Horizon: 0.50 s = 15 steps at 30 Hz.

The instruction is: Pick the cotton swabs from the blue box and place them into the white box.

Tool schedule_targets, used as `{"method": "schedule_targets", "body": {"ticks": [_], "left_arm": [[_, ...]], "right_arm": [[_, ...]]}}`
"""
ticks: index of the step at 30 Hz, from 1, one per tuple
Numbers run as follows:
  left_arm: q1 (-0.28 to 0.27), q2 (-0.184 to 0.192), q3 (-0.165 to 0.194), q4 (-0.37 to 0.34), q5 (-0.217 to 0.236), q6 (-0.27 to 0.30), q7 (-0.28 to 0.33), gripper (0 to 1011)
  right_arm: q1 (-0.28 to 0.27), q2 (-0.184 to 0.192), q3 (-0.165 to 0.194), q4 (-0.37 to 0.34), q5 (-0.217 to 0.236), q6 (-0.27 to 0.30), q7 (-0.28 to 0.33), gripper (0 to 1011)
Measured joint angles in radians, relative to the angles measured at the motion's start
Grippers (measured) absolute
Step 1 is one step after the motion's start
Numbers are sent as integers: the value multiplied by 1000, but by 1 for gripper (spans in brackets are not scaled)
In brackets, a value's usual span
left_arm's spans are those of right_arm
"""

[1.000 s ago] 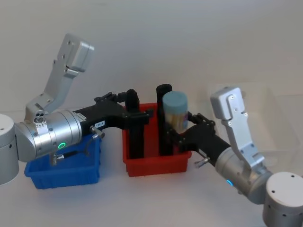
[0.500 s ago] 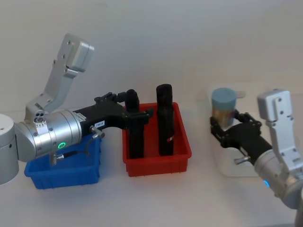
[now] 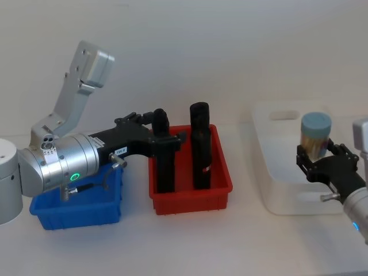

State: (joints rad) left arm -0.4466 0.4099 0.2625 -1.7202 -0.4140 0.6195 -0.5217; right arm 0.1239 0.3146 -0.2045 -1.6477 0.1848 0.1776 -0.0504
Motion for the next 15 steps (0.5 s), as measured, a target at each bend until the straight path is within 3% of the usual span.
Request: {"method": "schedule_targets", "body": {"ticks": [15], "left_arm": [[0, 0, 0, 0, 0, 0, 0, 1004]], "right_arm": [[28, 0, 21, 103, 30, -53, 34, 626]]}}
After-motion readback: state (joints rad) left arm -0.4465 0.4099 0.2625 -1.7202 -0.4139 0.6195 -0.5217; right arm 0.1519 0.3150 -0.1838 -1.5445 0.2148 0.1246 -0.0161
